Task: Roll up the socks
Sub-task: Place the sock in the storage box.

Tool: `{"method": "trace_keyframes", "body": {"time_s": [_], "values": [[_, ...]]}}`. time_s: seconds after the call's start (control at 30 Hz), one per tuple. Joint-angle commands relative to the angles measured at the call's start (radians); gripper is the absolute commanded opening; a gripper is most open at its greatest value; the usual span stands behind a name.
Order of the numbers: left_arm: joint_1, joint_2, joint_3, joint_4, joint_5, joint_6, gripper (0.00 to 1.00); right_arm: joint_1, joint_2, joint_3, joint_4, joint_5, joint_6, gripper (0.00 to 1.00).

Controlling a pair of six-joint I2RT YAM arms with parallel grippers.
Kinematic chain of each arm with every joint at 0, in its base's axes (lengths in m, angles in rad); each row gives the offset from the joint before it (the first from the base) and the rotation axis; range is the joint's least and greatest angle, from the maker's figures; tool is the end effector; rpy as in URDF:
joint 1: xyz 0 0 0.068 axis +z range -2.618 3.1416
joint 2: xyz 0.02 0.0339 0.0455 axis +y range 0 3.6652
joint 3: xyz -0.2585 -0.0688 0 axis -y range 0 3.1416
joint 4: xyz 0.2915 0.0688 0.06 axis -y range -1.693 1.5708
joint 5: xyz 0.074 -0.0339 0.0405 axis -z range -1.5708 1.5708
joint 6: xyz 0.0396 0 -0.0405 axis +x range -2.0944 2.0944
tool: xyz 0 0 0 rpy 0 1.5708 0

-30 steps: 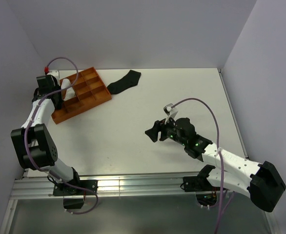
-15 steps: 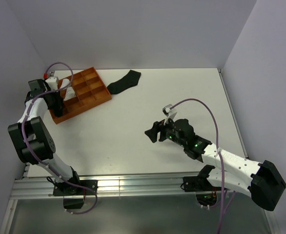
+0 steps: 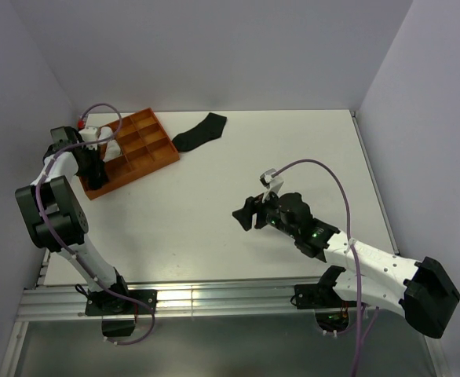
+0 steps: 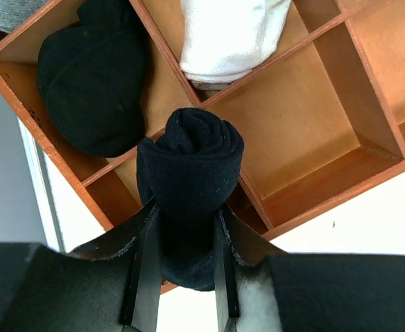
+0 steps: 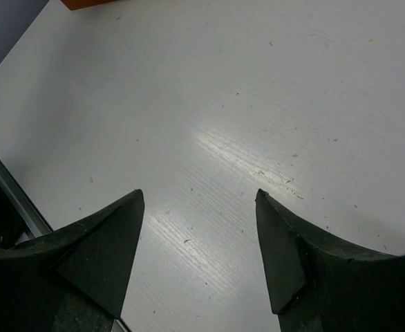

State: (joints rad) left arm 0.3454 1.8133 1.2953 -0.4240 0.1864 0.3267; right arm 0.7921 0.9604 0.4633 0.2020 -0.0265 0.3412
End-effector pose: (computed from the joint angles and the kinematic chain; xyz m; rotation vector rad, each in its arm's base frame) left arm 0.4085 0.1392 0.1809 0.0524 2.4894 0.0473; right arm 0.1856 0.1896 0.2060 -0.4535 1.8921 0.7959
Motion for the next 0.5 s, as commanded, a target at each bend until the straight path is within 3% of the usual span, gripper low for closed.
{"method": "trace_keyframes", "body": {"time_s": [0.0,0.47], "values": [[0.000,-0.019,0.003,-0.002,-0.021,0.060,0.00,0.015,0.012,-0.002,0.037,0.025,-0.025,0.72],[0.000,-0.005,-0.013,-0.001,-0.056,0.113,0.00,0.022,0.006,-0.005,0.040,0.043,-0.028,0.72]]}}
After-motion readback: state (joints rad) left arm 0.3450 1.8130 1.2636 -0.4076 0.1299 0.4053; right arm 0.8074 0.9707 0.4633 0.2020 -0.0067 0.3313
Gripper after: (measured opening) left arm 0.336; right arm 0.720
